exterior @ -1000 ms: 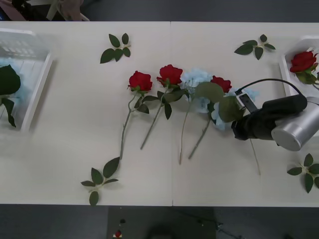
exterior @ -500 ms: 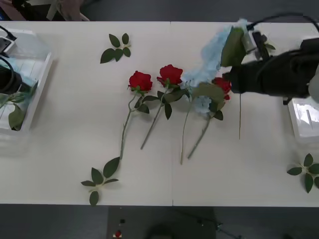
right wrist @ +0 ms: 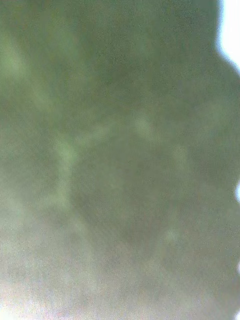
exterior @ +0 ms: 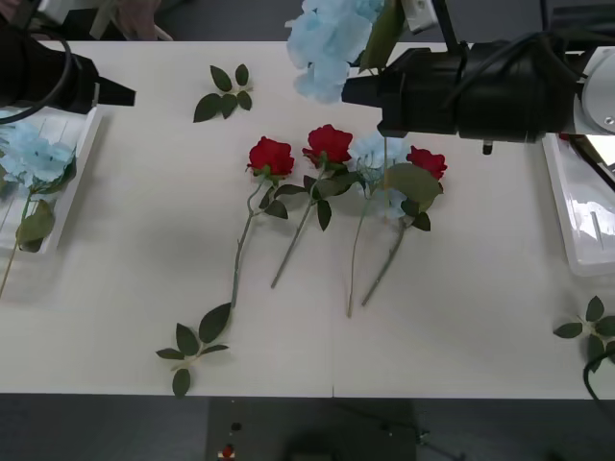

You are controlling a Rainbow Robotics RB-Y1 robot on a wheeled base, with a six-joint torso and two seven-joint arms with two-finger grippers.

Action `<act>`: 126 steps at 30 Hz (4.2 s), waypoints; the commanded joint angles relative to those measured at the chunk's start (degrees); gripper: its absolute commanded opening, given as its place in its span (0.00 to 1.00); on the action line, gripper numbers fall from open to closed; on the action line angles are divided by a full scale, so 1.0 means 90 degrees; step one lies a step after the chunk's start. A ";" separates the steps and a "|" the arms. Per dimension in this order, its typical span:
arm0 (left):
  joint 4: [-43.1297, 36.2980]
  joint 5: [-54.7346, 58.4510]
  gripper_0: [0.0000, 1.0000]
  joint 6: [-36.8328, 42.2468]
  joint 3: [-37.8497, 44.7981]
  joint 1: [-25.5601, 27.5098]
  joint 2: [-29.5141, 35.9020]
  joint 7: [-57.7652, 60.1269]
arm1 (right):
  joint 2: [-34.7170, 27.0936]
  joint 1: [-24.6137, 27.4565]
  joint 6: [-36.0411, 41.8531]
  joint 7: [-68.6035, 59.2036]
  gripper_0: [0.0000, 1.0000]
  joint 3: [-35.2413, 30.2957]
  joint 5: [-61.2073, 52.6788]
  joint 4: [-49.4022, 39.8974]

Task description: Put the red flowers into the right box and the blue flowers into the left box

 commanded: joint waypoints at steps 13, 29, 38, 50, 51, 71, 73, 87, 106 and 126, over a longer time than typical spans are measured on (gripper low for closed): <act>-0.0212 0.3782 1.00 -0.0094 -0.0006 0.0851 -0.0889 -0.3296 | 0.2581 -0.0477 -0.0110 0.1606 0.00 -0.0852 0.0008 0.1527; -0.1520 0.3528 1.00 -0.1500 0.0111 0.1759 -0.1875 -0.3980 | 0.3587 -0.1043 -0.0315 0.1684 0.00 -0.0676 0.0369 0.2338; -0.1511 0.3030 0.00 -0.1900 0.0121 0.1759 -0.2149 -0.3970 | 0.3821 -0.1346 -0.0432 0.1772 0.00 -0.0607 0.0369 0.2845; -0.1501 0.3060 0.00 -0.1930 0.0121 0.1769 -0.2071 -0.3999 | 0.3821 -0.1346 -0.0442 0.1742 0.00 -0.0598 0.0340 0.2845; -0.1511 0.3060 0.00 -0.1939 0.0121 0.1769 -0.2051 -0.3999 | 0.3811 -0.1346 -0.0451 0.1742 0.00 -0.0598 0.0321 0.2845; -0.0934 0.4095 0.00 -0.2437 0.0170 0.1925 -0.0547 -0.4087 | 0.2854 -0.1463 -0.0129 0.1489 0.75 -0.0090 0.0008 0.3060; -0.0807 0.4114 0.00 -0.2437 0.0277 0.2033 -0.0039 -0.4117 | 0.2806 -0.1473 -0.0149 0.1469 0.77 -0.0080 0.0008 0.3080; 0.1907 0.3226 0.00 -0.2193 0.0355 0.2599 0.1123 -0.4165 | -0.1071 -0.2098 0.1238 -0.3365 0.77 0.2361 -0.1320 0.2298; 0.3089 0.1976 0.50 -0.2193 0.0345 0.2785 0.1113 -0.4156 | -0.1247 -0.1981 0.1150 -0.7271 0.77 0.4100 0.2235 0.2142; 0.1478 0.3372 0.61 -0.0094 0.2972 0.2785 0.0927 -0.4566 | 0.0501 -0.2040 0.0750 -0.7349 0.77 0.4070 0.4217 0.4281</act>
